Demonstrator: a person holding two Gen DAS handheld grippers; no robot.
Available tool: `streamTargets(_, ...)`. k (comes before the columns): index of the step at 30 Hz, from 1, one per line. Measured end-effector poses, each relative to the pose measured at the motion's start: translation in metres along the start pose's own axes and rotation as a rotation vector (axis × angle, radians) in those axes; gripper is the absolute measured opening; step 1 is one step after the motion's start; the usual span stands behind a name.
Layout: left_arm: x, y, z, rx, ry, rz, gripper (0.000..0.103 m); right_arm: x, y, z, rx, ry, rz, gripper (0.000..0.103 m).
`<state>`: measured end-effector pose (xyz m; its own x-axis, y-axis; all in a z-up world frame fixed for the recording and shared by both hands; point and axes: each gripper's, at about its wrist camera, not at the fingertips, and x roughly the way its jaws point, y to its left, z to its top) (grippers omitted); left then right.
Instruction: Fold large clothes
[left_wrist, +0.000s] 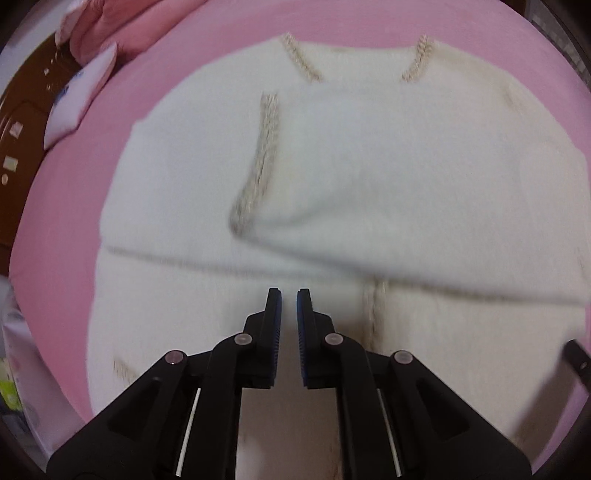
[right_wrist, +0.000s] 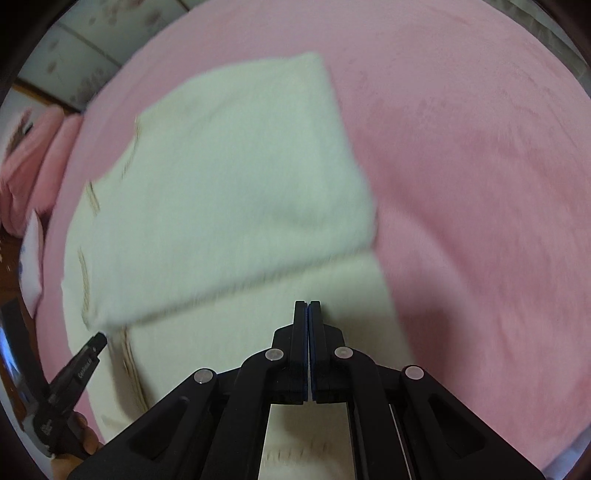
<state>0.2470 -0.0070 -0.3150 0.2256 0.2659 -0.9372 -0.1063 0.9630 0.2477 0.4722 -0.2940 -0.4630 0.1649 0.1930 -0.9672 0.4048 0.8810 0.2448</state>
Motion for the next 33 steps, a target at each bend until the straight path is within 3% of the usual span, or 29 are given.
streamTargets(4, -0.021, 0.009, -0.036, 0.019, 0.075, -0.012, 0.006, 0.006, 0.034, -0.036, -0.098, 0.126, 0.005, 0.000)
streamTargets(6, -0.034, 0.015, -0.053, 0.011, 0.100, -0.033, 0.006, -0.003, 0.036, -0.077, -0.170, 0.178, 0.008, 0.002)
streamTargets(10, -0.068, 0.031, -0.083, 0.028, 0.142, -0.036, 0.009, -0.018, 0.058, -0.121, -0.283, 0.230, 0.021, 0.013)
streamTargets(11, -0.077, 0.036, -0.086, 0.026, 0.140, -0.042, 0.012, -0.024, 0.067, -0.129, -0.305, 0.234, 0.028, 0.017)
streamTargets(12, -0.085, 0.042, -0.089, 0.021, 0.134, -0.054, 0.027, -0.031, 0.080, -0.140, -0.325, 0.228, 0.034, 0.027)
streamTargets(13, -0.095, 0.048, -0.095, 0.014, 0.126, -0.067, 0.048, -0.032, 0.114, -0.149, -0.345, 0.216, 0.036, 0.040)
streamTargets(14, -0.104, 0.053, -0.100, 0.010, 0.117, -0.076, 0.055, -0.037, 0.125, -0.152, -0.370, 0.193, 0.035, 0.047)
streamTargets(15, -0.112, 0.056, -0.101, 0.011, 0.109, -0.078, 0.058, -0.043, 0.135, -0.156, -0.395, 0.174, 0.028, 0.057)
streamTargets(17, -0.131, 0.061, -0.108, 0.044, 0.082, -0.064, 0.058, -0.053, 0.143, -0.159, -0.422, 0.149, 0.012, 0.063)
streamTargets(18, -0.140, 0.061, -0.107, 0.061, 0.069, -0.060, 0.058, -0.085, 0.111, -0.146, -0.423, 0.141, 0.015, 0.064)
streamTargets(22, -0.168, 0.076, -0.112, 0.085, 0.027, -0.130, 0.064, -0.136, 0.096, -0.157, -0.402, 0.107, 0.022, 0.083)
streamTargets(26, -0.187, 0.090, -0.121, 0.103, 0.006, -0.187, 0.065, -0.199, 0.061, -0.172, -0.348, 0.046, 0.013, 0.084)
streamTargets(33, -0.198, 0.123, -0.146, 0.157, -0.015, -0.233, 0.066, -0.240, 0.055, -0.206, -0.176, -0.001, 0.033, 0.086)
